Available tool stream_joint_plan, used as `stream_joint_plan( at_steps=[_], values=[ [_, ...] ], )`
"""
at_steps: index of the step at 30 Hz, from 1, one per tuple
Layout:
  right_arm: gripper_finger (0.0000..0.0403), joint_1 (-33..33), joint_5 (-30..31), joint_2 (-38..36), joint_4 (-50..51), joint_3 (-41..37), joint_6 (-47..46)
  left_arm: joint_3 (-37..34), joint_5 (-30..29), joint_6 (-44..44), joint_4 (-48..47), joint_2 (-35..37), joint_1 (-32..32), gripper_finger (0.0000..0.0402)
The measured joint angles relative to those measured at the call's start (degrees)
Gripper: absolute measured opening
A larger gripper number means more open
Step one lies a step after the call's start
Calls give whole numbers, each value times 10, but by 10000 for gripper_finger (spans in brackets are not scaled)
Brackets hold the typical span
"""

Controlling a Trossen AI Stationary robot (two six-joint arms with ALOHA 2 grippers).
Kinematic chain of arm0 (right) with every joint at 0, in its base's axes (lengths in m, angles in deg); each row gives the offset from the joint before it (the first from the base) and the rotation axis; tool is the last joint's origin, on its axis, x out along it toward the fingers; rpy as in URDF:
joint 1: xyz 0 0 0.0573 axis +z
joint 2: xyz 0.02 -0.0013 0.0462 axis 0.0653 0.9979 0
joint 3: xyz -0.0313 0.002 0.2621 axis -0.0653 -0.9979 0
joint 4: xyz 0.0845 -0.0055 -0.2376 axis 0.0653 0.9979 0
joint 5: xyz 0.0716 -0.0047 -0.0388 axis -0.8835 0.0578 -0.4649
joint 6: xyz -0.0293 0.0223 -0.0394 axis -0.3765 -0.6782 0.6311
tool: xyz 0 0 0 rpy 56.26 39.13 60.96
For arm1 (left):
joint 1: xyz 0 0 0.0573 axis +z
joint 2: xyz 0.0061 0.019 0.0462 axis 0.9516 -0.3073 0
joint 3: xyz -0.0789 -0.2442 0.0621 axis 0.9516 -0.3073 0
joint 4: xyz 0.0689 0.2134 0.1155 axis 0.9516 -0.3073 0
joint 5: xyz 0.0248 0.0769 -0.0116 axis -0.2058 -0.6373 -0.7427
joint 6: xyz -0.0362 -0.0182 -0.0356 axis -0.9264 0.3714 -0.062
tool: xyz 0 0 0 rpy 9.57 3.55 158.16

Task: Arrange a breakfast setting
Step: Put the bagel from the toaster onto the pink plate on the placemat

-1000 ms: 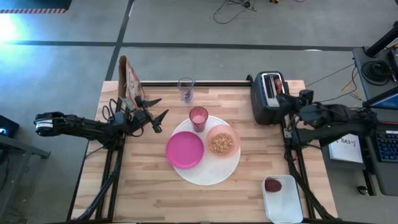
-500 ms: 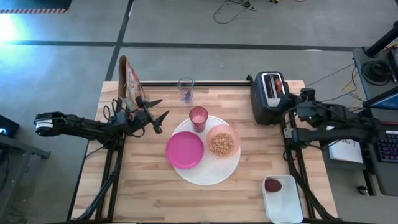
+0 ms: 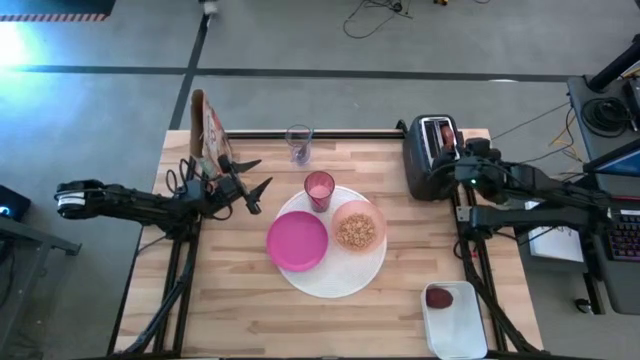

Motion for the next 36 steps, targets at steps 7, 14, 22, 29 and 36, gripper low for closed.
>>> stream_joint_plan(
  at_steps=[7, 14, 22, 29, 36],
  values=[
    [202, -97, -58, 16, -1, 9, 8, 0, 0, 0, 0, 0, 0, 261],
    [203, -220, -152, 48, -12, 17, 80, 0, 0, 0, 0, 0, 0, 261],
    [203, -331, -246, 100, -12, 72, 150, 0, 0, 0, 0, 0, 0, 261],
    [203, -375, -259, 157, -10, 129, 195, 0, 0, 0, 0, 0, 0, 261],
    [203, -394, -255, 206, 23, 148, 225, 0, 0, 2, -3, 0, 0, 261]
  ],
)
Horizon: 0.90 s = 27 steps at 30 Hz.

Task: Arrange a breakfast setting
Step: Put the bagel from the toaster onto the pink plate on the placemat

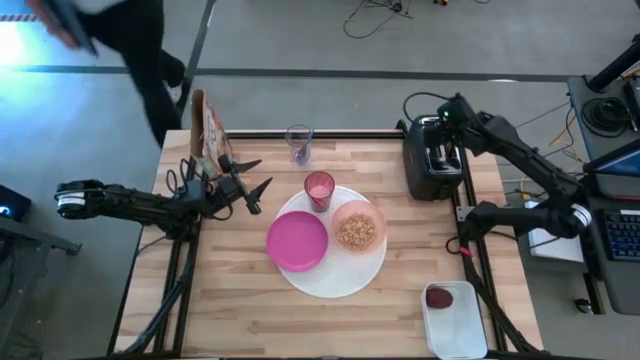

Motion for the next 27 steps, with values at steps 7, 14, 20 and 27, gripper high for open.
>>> stream_joint_plan(
  at_steps=[7, 14, 20, 27],
  values=[
    [199, -6, -6, 7, 24, 3, -20, 0, 0, 2, -5, 0, 0, 261],
    [177, -7, -19, 7, 18, -32, -51, 0, 0, 2, -17, 0, 0, 261],
    [160, -7, -29, 5, -2, -39, -56, 0, 0, 2, -19, 0, 0, 261],
    [153, -7, -36, 3, -27, -38, -55, 0, 0, 2, -21, 0, 0, 261]
  ],
)
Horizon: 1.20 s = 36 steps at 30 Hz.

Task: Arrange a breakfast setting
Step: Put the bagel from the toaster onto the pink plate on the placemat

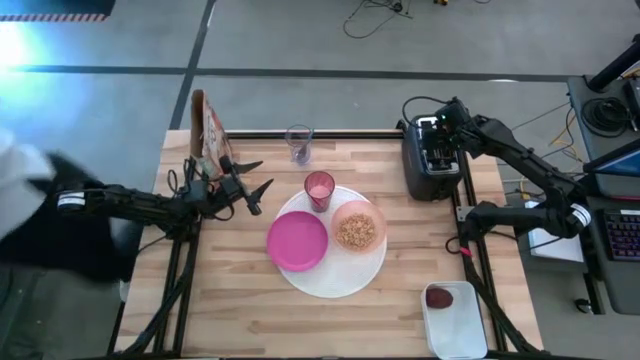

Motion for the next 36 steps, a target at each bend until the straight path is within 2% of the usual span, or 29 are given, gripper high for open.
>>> stream_joint_plan(
  at_steps=[6, 20, 36],
  values=[
    [155, 0, 27, 0, -5, 0, 2, 0, 0, 0, 0, 0, 0, 261],
    [154, 0, 23, -1, -19, 0, -1, 0, 0, 0, 0, 0, 0, 261],
    [121, 2, 6, -7, -27, -5, -1, 0, 0, 0, 0, 0, 0, 261]
  ],
)
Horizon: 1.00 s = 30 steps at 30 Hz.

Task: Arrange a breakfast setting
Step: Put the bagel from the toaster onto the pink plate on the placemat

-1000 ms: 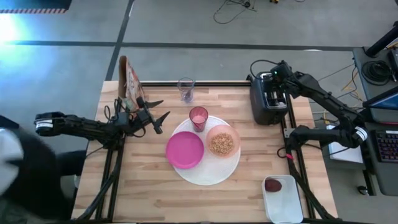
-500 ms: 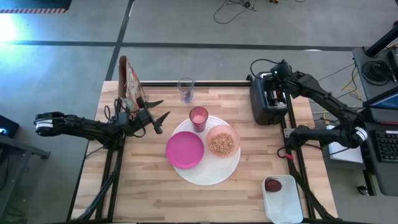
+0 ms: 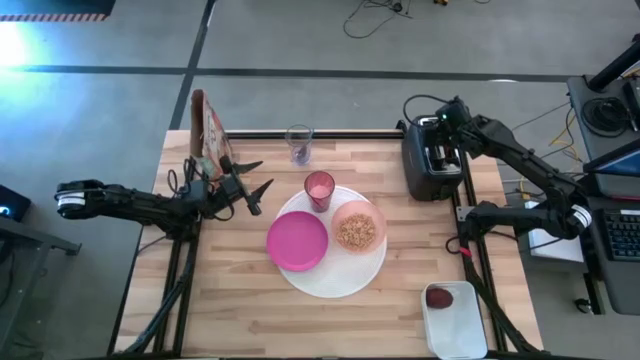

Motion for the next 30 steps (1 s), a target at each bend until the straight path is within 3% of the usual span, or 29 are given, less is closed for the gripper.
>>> stream_joint_plan(
  at_steps=[12, 25, 30],
  values=[
    [119, 0, 2, 6, -9, -20, 0, 0, 0, 0, 0, 0, 0, 261],
    [39, 0, -6, 7, -8, -22, 0, 0, 0, 0, 0, 0, 0, 261],
    [29, 0, -7, 6, -7, -23, 0, 0, 0, 0, 0, 0, 0, 261]
  ],
)
